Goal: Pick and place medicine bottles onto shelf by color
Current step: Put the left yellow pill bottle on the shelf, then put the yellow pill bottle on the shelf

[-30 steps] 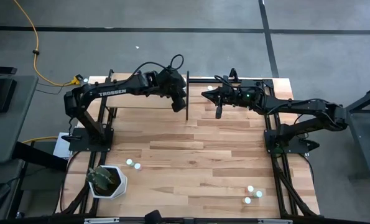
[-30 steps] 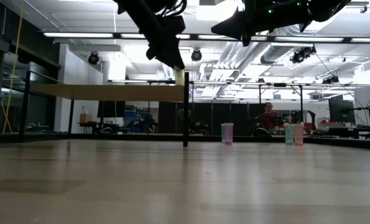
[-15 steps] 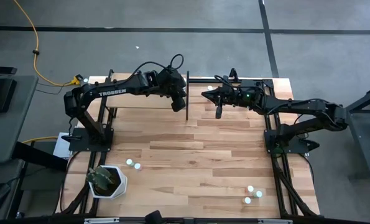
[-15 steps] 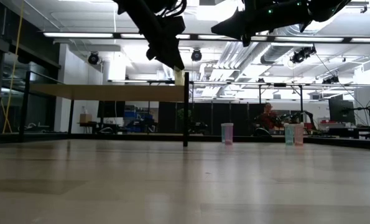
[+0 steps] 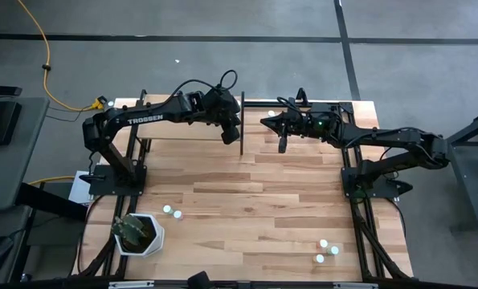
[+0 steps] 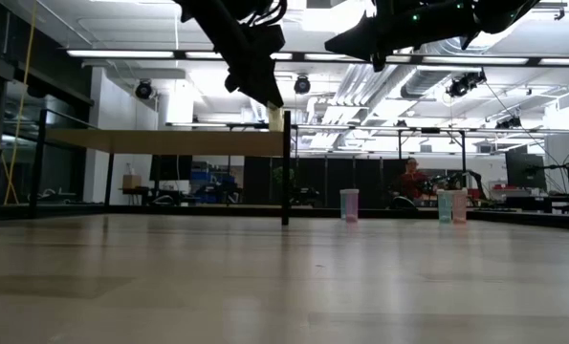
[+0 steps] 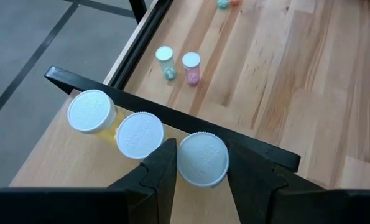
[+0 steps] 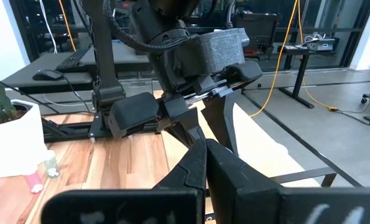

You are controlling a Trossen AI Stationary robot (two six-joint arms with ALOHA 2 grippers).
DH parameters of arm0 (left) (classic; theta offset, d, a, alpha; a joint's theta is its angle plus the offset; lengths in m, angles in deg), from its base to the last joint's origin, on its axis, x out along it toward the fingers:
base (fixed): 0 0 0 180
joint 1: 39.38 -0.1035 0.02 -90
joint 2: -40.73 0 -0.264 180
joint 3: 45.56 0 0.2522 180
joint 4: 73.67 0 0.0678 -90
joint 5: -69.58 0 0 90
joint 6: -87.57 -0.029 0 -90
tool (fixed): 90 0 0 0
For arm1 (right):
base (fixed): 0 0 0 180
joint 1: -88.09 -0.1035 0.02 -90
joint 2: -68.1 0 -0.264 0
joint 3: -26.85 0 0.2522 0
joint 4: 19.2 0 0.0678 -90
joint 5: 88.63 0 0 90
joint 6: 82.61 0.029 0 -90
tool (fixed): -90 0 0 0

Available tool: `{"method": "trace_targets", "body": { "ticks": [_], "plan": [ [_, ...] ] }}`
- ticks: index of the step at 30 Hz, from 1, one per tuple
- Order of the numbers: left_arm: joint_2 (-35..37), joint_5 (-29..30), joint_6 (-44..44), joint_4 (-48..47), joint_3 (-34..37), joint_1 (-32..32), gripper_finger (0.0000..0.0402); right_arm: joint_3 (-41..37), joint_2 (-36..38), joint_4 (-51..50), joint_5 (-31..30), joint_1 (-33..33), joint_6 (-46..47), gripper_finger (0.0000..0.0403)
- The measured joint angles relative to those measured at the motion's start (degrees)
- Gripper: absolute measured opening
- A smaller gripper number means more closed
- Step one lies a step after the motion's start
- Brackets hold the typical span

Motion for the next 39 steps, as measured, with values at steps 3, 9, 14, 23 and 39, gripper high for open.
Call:
{"method": "trace_targets", "body": {
  "ticks": [3,9,14,23,39],
  "plan": [
    [0.0,-0.06,0.0,0.02,0.0,0.0,0.0116,0.0,0.0,0.0,-0.01,0.01,0.26,0.0],
    [0.0,-0.07,0.0,0.02,0.0,0.0,0.0121,0.0,0.0,0.0,-0.01,0.0,1.3,0.0],
    [0.0,-0.07,0.0,0.02,0.02,0.0,0.0154,0.0,0.0,0.0,0.0,-0.01,1.32,0.0],
    [0.0,-0.08,0.0,0.02,0.02,0.0,0.0202,0.0,-0.02,0.0,0.0,-0.01,1.32,0.0],
    [4.79,-0.22,0.07,-0.84,0.07,0.0,0.0216,0.0,-0.02,0.0,0.01,-0.01,1.33,0.0]
  ]
}}
